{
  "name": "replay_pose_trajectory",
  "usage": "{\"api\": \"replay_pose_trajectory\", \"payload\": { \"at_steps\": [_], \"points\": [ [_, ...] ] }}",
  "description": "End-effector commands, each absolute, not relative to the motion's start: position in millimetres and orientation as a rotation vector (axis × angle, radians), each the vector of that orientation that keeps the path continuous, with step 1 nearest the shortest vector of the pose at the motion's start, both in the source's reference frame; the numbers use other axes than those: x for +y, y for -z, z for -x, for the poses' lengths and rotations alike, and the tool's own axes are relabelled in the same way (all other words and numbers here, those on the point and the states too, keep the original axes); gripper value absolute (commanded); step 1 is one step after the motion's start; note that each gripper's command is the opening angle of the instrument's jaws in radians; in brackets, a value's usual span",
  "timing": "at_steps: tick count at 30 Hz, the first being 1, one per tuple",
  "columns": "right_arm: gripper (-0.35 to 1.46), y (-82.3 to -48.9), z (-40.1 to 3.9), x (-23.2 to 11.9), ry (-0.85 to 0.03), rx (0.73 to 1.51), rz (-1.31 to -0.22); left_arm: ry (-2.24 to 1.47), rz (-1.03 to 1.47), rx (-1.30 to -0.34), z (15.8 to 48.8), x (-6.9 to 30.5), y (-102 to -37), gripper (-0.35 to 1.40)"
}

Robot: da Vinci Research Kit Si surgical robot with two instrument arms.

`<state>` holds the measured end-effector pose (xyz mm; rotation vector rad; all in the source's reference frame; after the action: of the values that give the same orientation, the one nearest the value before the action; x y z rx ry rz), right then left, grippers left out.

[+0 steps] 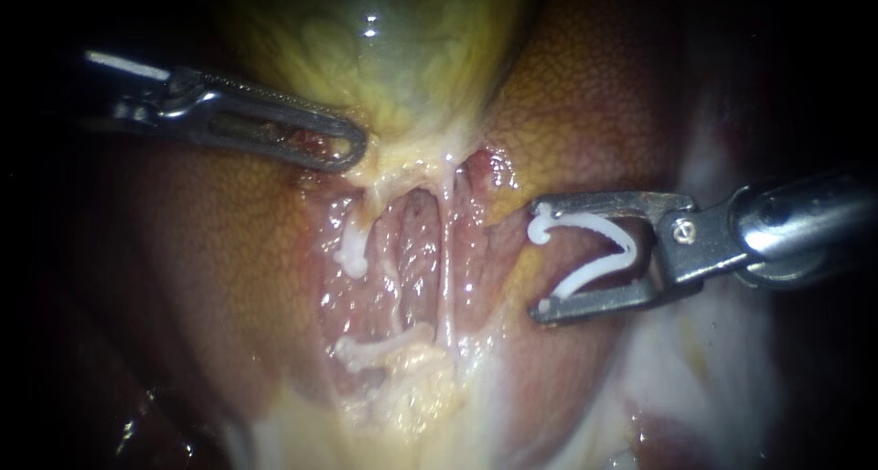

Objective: Clipping first clip right tube

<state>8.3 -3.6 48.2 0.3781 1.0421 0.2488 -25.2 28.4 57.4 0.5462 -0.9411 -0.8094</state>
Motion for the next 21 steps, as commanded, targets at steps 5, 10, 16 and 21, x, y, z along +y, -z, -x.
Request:
{"api": "replay_pose_trajectory", "payload": {
  "at_steps": [5,10,16,21],
  "points": [
    [0.50,-48.1,-8.3,-3.6,-0.250,1.042,-0.378,0.809,-0.548,-0.941,25.1,28.5,-57.3,-0.35],
    [0.50,-48.1,-8.3,-3.6,-0.250,1.042,-0.378,0.817,-0.558,-0.948,24.2,29.3,-55.8,-0.35],
    [0.50,-48.1,-8.3,-3.6,-0.249,1.042,-0.379,0.843,-0.540,-0.966,22.1,30.8,-53.1,-0.35],
    [0.50,-48.1,-8.3,-3.6,-0.249,1.042,-0.379,0.861,-0.524,-0.974,20.0,31.9,-51.5,-0.35]
  ]
}}
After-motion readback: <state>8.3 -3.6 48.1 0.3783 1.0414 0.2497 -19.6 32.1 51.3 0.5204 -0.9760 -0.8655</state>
